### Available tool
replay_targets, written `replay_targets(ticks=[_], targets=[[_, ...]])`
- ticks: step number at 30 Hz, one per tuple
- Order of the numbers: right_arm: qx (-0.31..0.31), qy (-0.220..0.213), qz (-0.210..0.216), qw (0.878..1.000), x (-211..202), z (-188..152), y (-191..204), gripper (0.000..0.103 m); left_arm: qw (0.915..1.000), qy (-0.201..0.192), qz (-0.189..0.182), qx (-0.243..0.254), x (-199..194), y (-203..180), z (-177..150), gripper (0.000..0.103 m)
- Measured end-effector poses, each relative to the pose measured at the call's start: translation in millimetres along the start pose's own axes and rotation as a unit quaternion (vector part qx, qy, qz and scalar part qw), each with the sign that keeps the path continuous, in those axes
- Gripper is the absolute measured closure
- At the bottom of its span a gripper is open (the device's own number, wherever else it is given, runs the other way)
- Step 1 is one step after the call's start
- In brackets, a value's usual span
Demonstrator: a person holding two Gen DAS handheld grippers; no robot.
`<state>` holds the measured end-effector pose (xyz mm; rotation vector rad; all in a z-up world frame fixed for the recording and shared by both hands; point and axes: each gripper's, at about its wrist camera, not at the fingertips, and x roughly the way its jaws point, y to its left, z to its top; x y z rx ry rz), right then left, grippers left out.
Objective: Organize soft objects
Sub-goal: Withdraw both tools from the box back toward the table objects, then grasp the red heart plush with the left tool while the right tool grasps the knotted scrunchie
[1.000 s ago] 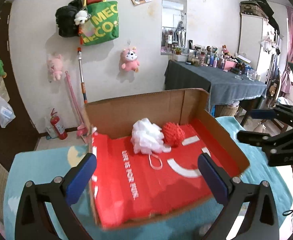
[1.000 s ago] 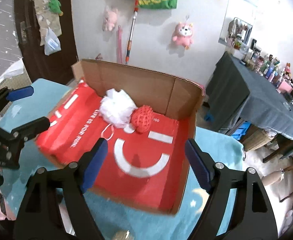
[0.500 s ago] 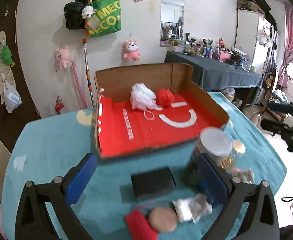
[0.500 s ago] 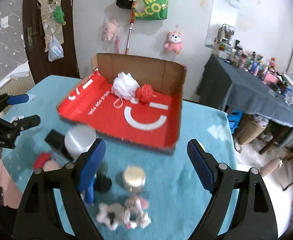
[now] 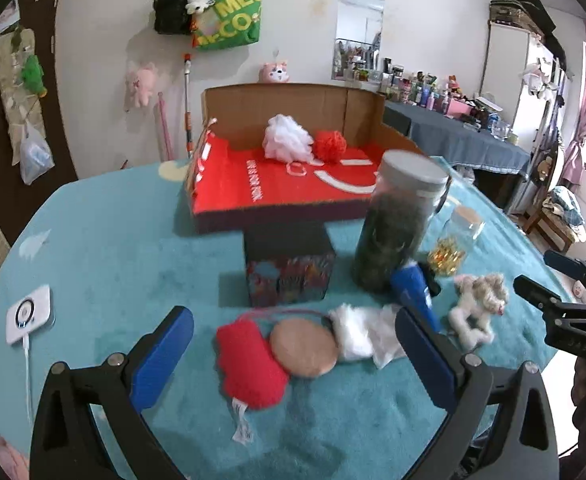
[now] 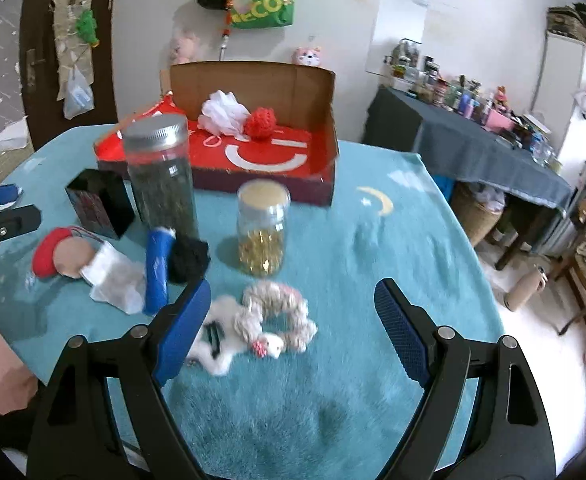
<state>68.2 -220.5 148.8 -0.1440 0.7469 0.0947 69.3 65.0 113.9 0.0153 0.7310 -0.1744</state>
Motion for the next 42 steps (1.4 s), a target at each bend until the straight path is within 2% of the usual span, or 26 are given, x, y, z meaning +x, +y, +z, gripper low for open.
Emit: replay_targets(ticks=[4, 10, 12, 14, 16, 19, 20, 21, 22, 24, 25, 30, 34, 42], targets=[[0.016, -0.007, -0.008, 1.0, 6.9, -17.9, -1.9, 0.019, 0.9999, -0.003, 0.015, 0.004, 3.0, 2.9, -15.1, 0.0], [0.039, -0.006, 0.005, 0.999, 23.2, -29.2, -5.8, 0.019, 0.9991, -0.019, 0.035, 0.009, 8.3, 9.9, -30.1, 0.001], [0.049, -0.007, 0.007, 0.999, 28.3, -32.5, -7.4, 0.019, 0.9993, -0.015, 0.034, 0.005, 11.9, 12.9, -32.3, 0.003], [0.057, -0.007, 0.015, 0.998, 32.7, -35.7, -10.2, 0.019, 0.9993, -0.007, 0.036, 0.0, 16.8, 15.6, -34.9, 0.011], [0.066, -0.007, 0.017, 0.998, 36.4, -37.2, -13.6, 0.019, 0.9995, 0.0, 0.032, -0.005, 21.6, 18.7, -36.4, 0.012], [0.076, -0.013, 0.031, 0.997, 39.3, -40.4, -17.4, 0.019, 0.9994, 0.003, 0.03, -0.014, 27.4, 23.3, -39.6, 0.019], [0.078, -0.013, 0.038, 0.996, 40.6, -41.0, -18.3, 0.023, 0.9995, 0.006, 0.025, -0.017, 30.4, 25.2, -40.9, 0.024], [0.08, -0.013, 0.047, 0.996, 41.5, -41.9, -19.5, 0.033, 0.9996, 0.009, 0.019, -0.019, 32.3, 26.4, -42.0, 0.027], [0.084, -0.012, 0.058, 0.995, 43.0, -42.6, -20.4, 0.038, 0.9996, 0.011, 0.012, -0.022, 34.0, 27.0, -43.0, 0.033], [0.084, -0.004, 0.082, 0.993, 47.5, -44.2, -19.5, 0.057, 0.9995, 0.021, -0.004, -0.025, 39.5, 27.0, -45.2, 0.049], [0.086, -0.004, 0.092, 0.992, 48.6, -46.1, -18.9, 0.06, 0.9993, 0.022, -0.01, -0.027, 40.4, 27.0, -45.8, 0.054], [0.075, -0.035, 0.1, 0.992, 38.0, -45.0, -15.0, 0.077, 0.9993, 0.005, -0.013, -0.034, 36.2, 27.1, -45.3, 0.058], [0.072, -0.056, 0.104, 0.99, 28.4, -43.7, -11.7, 0.082, 0.9995, -0.023, -0.002, -0.022, 26.7, 23.1, -43.7, 0.06], [0.073, -0.065, 0.11, 0.989, 24.7, -40.4, -8.6, 0.089, 0.9994, -0.03, -0.007, -0.017, 23.0, 20.8, -38.7, 0.06]])
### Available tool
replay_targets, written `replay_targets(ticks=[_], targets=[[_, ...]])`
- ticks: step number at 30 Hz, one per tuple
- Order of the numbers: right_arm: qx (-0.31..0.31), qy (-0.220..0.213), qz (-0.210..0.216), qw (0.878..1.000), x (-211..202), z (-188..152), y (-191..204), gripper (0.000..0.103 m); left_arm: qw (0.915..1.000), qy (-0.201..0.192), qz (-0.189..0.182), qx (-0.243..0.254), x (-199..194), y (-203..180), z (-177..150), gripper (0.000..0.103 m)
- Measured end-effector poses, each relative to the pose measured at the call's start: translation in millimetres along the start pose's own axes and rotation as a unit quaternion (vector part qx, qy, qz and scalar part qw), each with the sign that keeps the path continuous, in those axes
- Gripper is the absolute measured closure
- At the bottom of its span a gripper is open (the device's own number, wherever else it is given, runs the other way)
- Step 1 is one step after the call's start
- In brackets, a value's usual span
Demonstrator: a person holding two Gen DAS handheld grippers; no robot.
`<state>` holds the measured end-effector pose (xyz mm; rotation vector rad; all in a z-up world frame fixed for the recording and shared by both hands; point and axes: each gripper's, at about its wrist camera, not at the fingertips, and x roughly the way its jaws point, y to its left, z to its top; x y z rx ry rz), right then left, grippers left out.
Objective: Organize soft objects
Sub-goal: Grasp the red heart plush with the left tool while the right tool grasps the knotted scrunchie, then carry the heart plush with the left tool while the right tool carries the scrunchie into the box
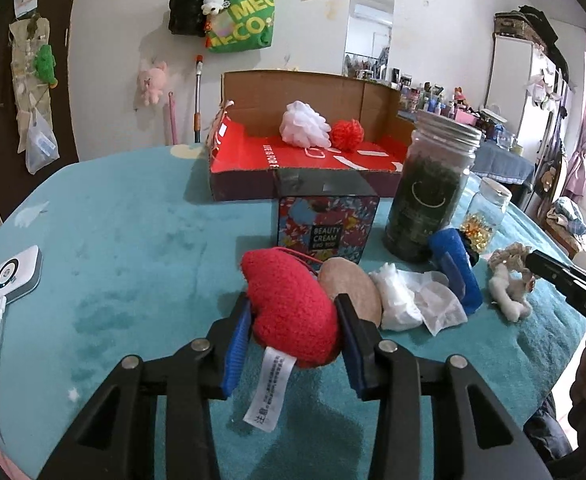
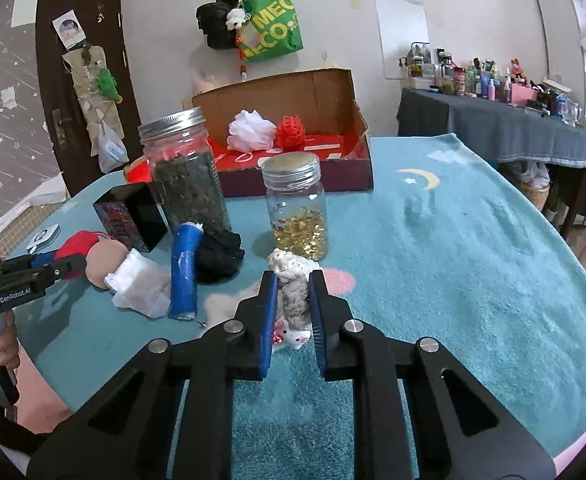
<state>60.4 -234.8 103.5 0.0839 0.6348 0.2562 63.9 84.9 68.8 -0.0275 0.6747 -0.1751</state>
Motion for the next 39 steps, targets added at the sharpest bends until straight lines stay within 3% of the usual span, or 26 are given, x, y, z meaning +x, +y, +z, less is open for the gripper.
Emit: replay_targets(ticks=[9, 15, 20, 31, 39], targets=[[-0.01, -0.024, 0.002, 1.0, -15.2, 10.4, 2.8, 0.091, 0.9996, -0.029, 0.0, 0.004, -19.1, 3.6, 11.8, 0.06], [-0.005, -0.045, 0.026, 0.999, -26.1, 19.7, 7.3, 0.091, 0.9984, -0.045, -0.032, 0.008, -30.3, -4.2, 19.7, 0.06], [-0.019, -0.051, 0.031, 0.998, -30.3, 21.7, 14.5, 0.091, 0.9981, -0.047, -0.039, 0.011, -31.2, -7.2, 20.5, 0.06], [0.0, -0.032, 0.013, 0.999, -22.0, 21.5, 0.7, 0.091, 0.9999, -0.011, -0.005, -0.006, -22.8, 20.1, 21.5, 0.06], [0.028, -0.002, 0.004, 1.0, -6.8, 33.3, -33.0, 0.091, 0.9997, 0.02, -0.01, -0.012, -3.0, 57.0, 33.0, 0.06]])
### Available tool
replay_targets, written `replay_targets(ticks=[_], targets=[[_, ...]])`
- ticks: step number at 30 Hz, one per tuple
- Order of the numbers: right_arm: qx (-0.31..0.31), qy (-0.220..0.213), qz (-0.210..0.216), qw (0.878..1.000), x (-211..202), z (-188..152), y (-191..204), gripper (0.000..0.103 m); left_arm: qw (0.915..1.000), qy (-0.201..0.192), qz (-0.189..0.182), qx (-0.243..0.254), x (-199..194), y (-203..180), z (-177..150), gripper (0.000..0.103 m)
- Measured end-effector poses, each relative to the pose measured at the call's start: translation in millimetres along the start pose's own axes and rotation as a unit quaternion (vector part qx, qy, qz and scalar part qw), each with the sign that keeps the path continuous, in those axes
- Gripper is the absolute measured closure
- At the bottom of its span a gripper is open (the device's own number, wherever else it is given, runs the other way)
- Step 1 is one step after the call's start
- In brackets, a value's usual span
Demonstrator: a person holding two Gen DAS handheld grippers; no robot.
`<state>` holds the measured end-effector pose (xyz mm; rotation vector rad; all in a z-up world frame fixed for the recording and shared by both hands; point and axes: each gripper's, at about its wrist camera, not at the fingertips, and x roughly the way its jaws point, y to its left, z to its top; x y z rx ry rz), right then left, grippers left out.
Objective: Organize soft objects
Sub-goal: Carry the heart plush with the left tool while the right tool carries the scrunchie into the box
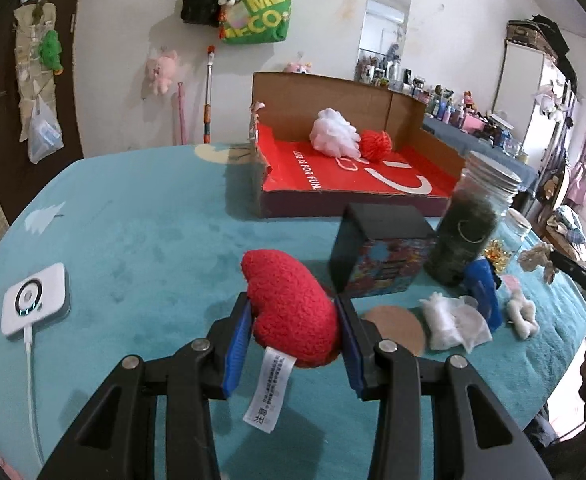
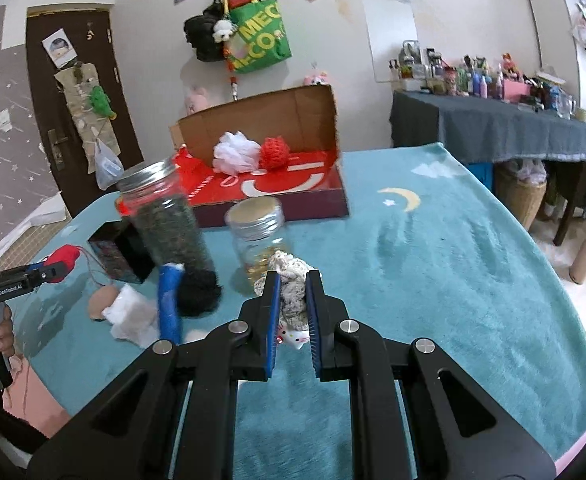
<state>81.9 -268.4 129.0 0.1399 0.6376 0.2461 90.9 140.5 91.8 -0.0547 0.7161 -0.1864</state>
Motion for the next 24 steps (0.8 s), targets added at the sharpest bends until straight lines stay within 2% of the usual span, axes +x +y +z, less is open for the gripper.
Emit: replay_targets(ticks=[14, 24], targets=[[0.017, 0.052, 0.043, 0.998, 33.0, 30.1, -36.3, 0.091, 0.9956, 0.016, -0.07, 0.061, 38.4, 18.7, 39.0, 0.06], [0.021, 0.087, 0.115, 0.989, 68.1, 46.3, -54.8, 0.091, 0.9875, 0.018, -0.128, 0.091, 60.0, 23.9, 61.7, 0.06]])
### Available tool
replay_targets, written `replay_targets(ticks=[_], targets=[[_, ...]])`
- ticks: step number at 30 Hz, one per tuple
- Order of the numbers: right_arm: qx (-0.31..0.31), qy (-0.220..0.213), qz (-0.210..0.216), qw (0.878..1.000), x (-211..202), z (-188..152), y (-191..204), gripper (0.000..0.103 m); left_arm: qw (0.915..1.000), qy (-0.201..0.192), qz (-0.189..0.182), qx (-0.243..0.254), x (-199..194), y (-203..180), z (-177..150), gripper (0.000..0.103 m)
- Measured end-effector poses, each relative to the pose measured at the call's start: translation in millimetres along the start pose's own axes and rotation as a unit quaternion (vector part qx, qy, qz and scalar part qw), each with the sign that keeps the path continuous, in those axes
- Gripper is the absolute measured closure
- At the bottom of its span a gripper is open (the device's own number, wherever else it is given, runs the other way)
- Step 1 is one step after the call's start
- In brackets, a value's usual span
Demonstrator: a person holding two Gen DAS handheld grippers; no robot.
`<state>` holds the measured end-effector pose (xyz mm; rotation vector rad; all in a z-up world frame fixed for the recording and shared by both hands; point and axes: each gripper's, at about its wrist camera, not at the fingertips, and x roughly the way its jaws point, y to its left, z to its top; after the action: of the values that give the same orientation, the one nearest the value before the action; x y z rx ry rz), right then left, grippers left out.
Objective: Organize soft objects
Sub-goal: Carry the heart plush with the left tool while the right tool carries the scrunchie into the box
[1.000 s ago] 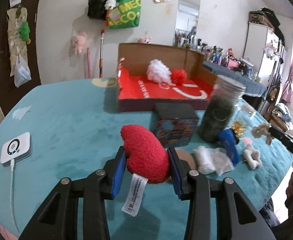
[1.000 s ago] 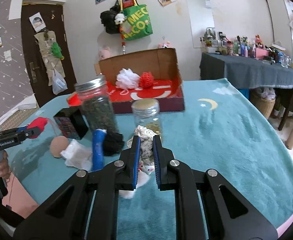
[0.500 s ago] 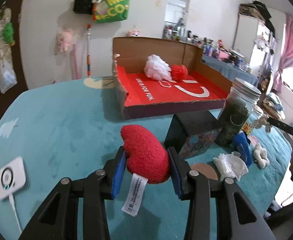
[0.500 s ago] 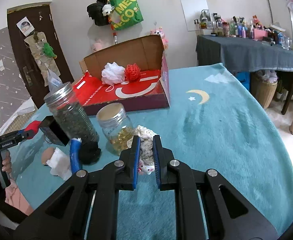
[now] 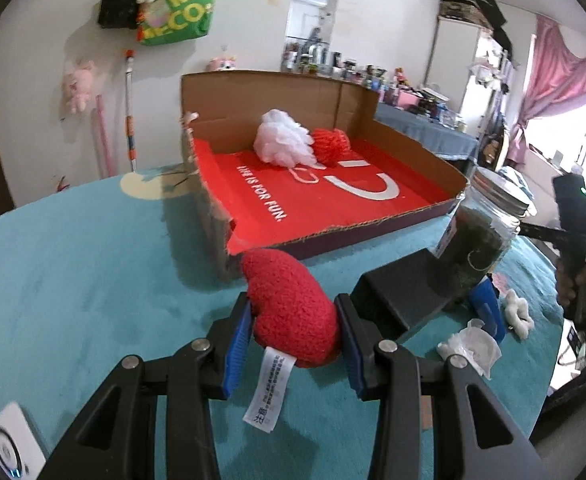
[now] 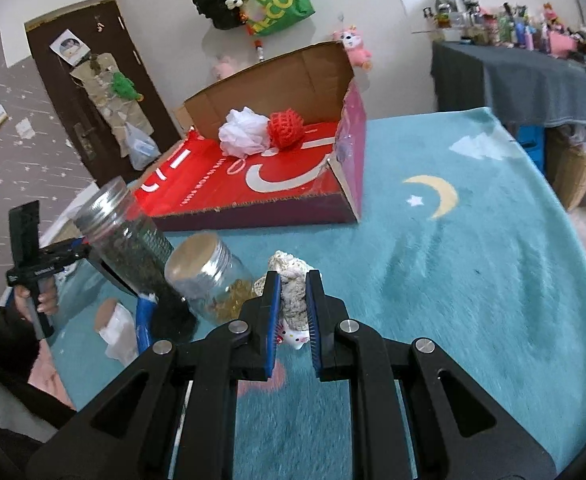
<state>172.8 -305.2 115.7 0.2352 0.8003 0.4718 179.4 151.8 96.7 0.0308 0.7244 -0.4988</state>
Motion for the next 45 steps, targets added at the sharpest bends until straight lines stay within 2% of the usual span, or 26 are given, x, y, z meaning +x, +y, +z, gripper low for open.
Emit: replay_targets(ticks=[5, 19, 26, 32, 40, 45], targets=[[-0.008, 0.01, 0.029, 1.0, 11.6, 15.8, -4.9, 0.091, 0.9994, -0.001, -0.03, 0.018, 6.7, 3.0, 13.4, 0.06], [-0.038, 0.031, 0.091, 0.995, 34.0, 51.9, 4.2, 0.091, 0.9949, -0.003, -0.071, 0.071, 20.9, -14.5, 53.0, 0.06], [-0.055, 0.024, 0.106, 0.993, 33.9, 69.0, 18.9, 0.091, 0.9946, -0.017, -0.077, 0.067, 20.6, -22.3, 75.5, 0.06], [-0.073, 0.002, 0.077, 0.994, 40.0, 92.1, 31.7, 0.091, 0.997, -0.004, -0.054, 0.054, 39.7, -30.8, 96.7, 0.06], [-0.101, 0.01, -0.025, 0.995, 78.7, 117.4, 43.1, 0.091, 0.9991, 0.038, -0.01, 0.015, 76.7, -31.7, 121.1, 0.06], [-0.131, 0.027, -0.093, 0.987, 106.1, 139.0, 51.8, 0.091, 0.9971, 0.068, 0.033, 0.0, 100.1, -29.2, 135.1, 0.06]])
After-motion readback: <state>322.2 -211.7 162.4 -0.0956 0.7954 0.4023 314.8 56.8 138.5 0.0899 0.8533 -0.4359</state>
